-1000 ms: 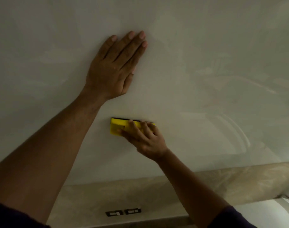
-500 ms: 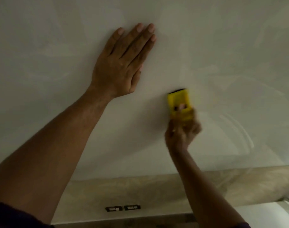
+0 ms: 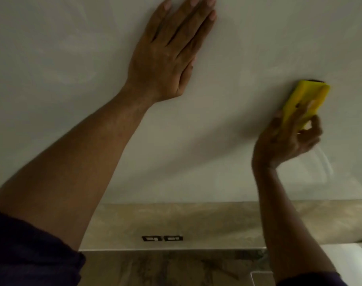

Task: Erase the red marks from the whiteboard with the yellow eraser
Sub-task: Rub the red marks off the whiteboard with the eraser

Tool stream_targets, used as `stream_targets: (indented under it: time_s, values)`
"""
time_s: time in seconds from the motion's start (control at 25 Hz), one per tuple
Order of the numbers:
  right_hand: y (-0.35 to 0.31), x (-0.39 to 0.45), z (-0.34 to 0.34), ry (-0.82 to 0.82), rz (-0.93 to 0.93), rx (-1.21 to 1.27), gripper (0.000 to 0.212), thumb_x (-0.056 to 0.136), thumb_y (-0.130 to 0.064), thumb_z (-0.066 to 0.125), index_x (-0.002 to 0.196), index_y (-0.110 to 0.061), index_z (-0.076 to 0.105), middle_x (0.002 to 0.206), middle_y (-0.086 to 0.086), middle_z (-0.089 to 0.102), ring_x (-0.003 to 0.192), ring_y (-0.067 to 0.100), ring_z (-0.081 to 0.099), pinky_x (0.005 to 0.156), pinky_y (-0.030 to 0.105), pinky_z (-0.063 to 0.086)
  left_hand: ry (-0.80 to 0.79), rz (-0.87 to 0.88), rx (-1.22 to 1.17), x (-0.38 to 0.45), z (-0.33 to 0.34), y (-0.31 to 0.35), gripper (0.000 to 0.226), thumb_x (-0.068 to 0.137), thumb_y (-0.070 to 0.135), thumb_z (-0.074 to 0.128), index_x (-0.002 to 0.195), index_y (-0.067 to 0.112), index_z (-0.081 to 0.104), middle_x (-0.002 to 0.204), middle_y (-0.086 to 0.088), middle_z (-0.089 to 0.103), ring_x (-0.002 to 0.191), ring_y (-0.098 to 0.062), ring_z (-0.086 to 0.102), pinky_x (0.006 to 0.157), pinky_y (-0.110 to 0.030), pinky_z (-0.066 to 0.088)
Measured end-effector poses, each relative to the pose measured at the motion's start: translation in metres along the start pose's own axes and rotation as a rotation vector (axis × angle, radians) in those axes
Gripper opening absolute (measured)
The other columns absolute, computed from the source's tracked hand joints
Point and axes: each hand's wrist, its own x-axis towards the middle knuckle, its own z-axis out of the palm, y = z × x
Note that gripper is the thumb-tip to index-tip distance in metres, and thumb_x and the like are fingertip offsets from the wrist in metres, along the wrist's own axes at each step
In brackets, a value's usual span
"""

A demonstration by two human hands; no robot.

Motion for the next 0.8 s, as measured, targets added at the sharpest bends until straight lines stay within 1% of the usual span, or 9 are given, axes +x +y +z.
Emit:
stream_targets:
  time_s: [0.04,0.12,0.2,0.28,0.36,0.44,0.6,0.68,0.8]
  values:
    - [-0.017,-0.012,-0.004,-0.009,-0.034,0.046,0.061,0.109,-0.054,0.036,0.144,-0.011,0.062,0.138,0.026,0.060,0.120,0.039,0.058,0.101,0.048,0.044,-0.003,0.000,0.000,0.000,-0.001,0.000,0.061,0.111,0.028,0.031,0.168,0.008,0.029,0.172,-0.012,0.036,0.160,-0.031,0.035,0.130,-0.052,0.025]
    - [-0.035,-0.052,0.000,-0.044,-0.451,0.154,0.038,0.096,-0.024,0.071,0.134,-0.018,0.071,0.131,0.023,0.067,0.104,0.036,0.059,0.084,0.043,0.043,-0.013,-0.001,-0.012,0.000,-0.003,0.002,0.061,0.111,0.030,0.030,0.168,0.008,0.028,0.173,-0.011,0.035,0.160,-0.031,0.034,0.131,-0.052,0.023]
    - [-0.045,-0.086,0.001,-0.112,-1.005,0.154,0.058,0.077,-0.019,0.086,0.132,-0.032,0.072,0.133,0.012,0.068,0.096,0.033,0.066,0.078,0.040,0.048,-0.020,-0.006,-0.022,0.001,-0.004,0.002,0.061,0.112,0.030,0.030,0.169,0.008,0.027,0.173,-0.011,0.033,0.161,-0.031,0.032,0.131,-0.051,0.021]
    - [-0.028,-0.092,0.001,-0.148,-1.180,0.083,0.070,0.068,-0.017,0.087,0.132,-0.038,0.071,0.139,0.005,0.067,0.103,0.032,0.070,0.083,0.038,0.055,-0.011,-0.004,-0.020,0.000,-0.004,0.002,0.062,0.111,0.029,0.030,0.169,0.007,0.026,0.174,-0.012,0.032,0.161,-0.031,0.031,0.132,-0.053,0.024]
    - [0.002,-0.070,0.001,-0.117,-0.940,0.143,0.057,0.077,-0.013,0.079,0.130,-0.033,0.073,0.134,0.008,0.069,0.108,0.033,0.067,0.087,0.042,0.053,0.007,-0.005,-0.010,0.000,-0.002,0.001,0.062,0.111,0.027,0.031,0.169,0.007,0.026,0.174,-0.012,0.032,0.162,-0.030,0.030,0.132,-0.053,0.025]
    - [0.040,-0.029,-0.001,0.037,-0.529,0.031,0.041,0.097,-0.015,0.065,0.137,-0.021,0.068,0.130,0.015,0.067,0.109,0.037,0.061,0.089,0.047,0.050,0.031,0.002,0.000,-0.001,0.000,0.000,0.062,0.111,0.027,0.032,0.169,0.007,0.027,0.174,-0.011,0.033,0.161,-0.030,0.031,0.132,-0.051,0.025]
    - [0.062,0.037,-0.012,0.210,0.119,-0.081,0.049,0.109,-0.034,0.053,0.151,-0.009,0.052,0.134,0.027,0.058,0.109,0.049,0.059,0.095,0.044,0.044,0.020,0.012,0.019,-0.001,0.005,0.000,0.064,0.112,0.032,0.031,0.170,0.007,0.024,0.174,-0.014,0.030,0.162,-0.033,0.029,0.132,-0.055,0.023]
    - [0.051,0.018,-0.010,0.166,0.100,-0.058,0.049,0.107,-0.029,0.056,0.151,-0.007,0.053,0.136,0.030,0.057,0.114,0.049,0.058,0.096,0.046,0.042,-0.008,0.022,0.034,0.000,0.007,0.001,0.066,0.114,0.039,0.029,0.170,0.004,0.020,0.174,-0.021,0.027,0.161,-0.041,0.028,0.130,-0.063,0.021]
    - [0.046,-0.027,-0.014,-0.020,-0.473,-0.016,0.044,0.099,-0.015,0.070,0.142,-0.015,0.064,0.135,0.028,0.061,0.112,0.042,0.059,0.089,0.046,0.045,-0.044,0.039,0.032,0.004,0.004,0.004,0.068,0.115,0.038,0.028,0.169,-0.001,0.016,0.172,-0.028,0.024,0.159,-0.050,0.025,0.125,-0.074,0.020]
